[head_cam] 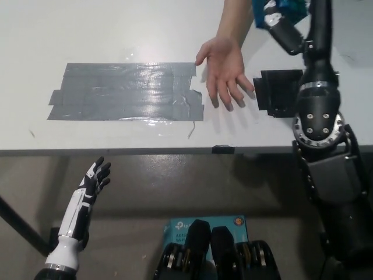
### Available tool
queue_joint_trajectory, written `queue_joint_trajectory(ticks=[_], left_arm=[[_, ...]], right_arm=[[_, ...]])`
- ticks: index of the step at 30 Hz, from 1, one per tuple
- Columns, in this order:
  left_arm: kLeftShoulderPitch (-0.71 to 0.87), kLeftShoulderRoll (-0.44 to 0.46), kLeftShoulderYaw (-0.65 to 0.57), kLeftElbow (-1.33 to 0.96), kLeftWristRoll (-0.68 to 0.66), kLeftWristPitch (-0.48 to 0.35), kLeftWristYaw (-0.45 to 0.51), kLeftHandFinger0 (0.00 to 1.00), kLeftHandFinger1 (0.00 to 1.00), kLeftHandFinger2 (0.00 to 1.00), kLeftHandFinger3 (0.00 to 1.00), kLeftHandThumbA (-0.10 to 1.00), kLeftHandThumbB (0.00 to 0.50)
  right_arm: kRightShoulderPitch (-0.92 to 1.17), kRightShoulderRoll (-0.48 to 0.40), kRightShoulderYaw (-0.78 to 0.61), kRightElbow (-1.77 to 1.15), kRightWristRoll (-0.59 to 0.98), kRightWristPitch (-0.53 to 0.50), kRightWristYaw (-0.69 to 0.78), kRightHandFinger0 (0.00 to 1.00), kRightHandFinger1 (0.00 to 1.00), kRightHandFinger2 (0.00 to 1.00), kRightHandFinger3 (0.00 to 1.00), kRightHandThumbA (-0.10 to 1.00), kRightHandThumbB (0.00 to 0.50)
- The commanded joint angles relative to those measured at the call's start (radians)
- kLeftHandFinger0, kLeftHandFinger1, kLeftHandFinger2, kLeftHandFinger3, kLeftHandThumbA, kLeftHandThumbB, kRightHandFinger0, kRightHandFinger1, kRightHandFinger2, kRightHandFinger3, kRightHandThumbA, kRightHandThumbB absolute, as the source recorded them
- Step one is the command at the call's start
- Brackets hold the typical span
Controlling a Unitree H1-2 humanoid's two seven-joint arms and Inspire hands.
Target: A rubick's cube is kept in the black marked spot on the table and the robot uses its right arm to pick it up and hands it to a person
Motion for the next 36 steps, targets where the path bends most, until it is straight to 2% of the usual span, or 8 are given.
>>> queue_joint_trajectory(ticks=[1,12,18,28,29,30,31,36], left_arm=[[-0.017,0.017,0.003,-0.021,0.008,-0.021,-0.003,1.0,1.0,1.0,1.0,1.0,0.182],[-0.025,0.018,-0.001,-0.016,0.012,-0.027,-0.005,1.0,1.0,1.0,1.0,1.0,0.18],[-0.031,0.018,-0.001,-0.022,0.014,-0.022,-0.004,1.0,1.0,1.0,1.0,1.0,0.19],[-0.036,0.017,-0.007,-0.026,0.024,-0.023,-0.004,1.0,1.0,1.0,1.0,1.0,0.195],[-0.04,0.018,-0.006,-0.022,0.023,-0.03,-0.004,1.0,1.0,1.0,1.0,1.0,0.195],[-0.042,0.018,-0.006,-0.018,0.023,-0.034,-0.005,1.0,1.0,1.0,1.0,1.0,0.199],[-0.042,0.018,-0.006,-0.017,0.023,-0.035,-0.004,1.0,1.0,1.0,1.0,1.0,0.2],[-0.048,0.02,-0.006,-0.016,0.027,-0.032,-0.005,1.0,1.0,1.0,1.0,1.0,0.209]], right_arm=[[-0.129,0.003,0.025,0.093,-0.05,-0.07,0.007,0.0,0.4,0.87,0.99,-0.1,0.167],[-0.385,0.024,0.083,0.676,-0.065,-0.185,-0.026,0.0,0.44,0.86,0.96,-0.1,0.182],[-0.488,0.049,0.094,0.891,-0.052,-0.201,-0.024,0.0,0.18,0.53,0.85,-0.1,0.184],[-0.485,0.077,0.145,1.034,-0.076,-0.182,-0.038,0.01,0.4,0.89,0.92,-0.1,0.191],[-0.486,0.072,0.161,1.04,-0.085,-0.159,0.002,0.25,0.56,0.88,0.96,0.0,0.233],[-0.489,0.061,0.173,1.048,-0.08,-0.121,0.115,0.68,1.0,1.0,1.0,0.42,0.447],[-0.49,0.055,0.178,1.051,-0.075,-0.104,0.171,1.0,1.0,1.0,1.0,0.51,0.47],[-0.483,0.033,0.181,1.043,-0.056,-0.119,0.242,1.0,1.0,1.0,1.0,0.59,0.49]])
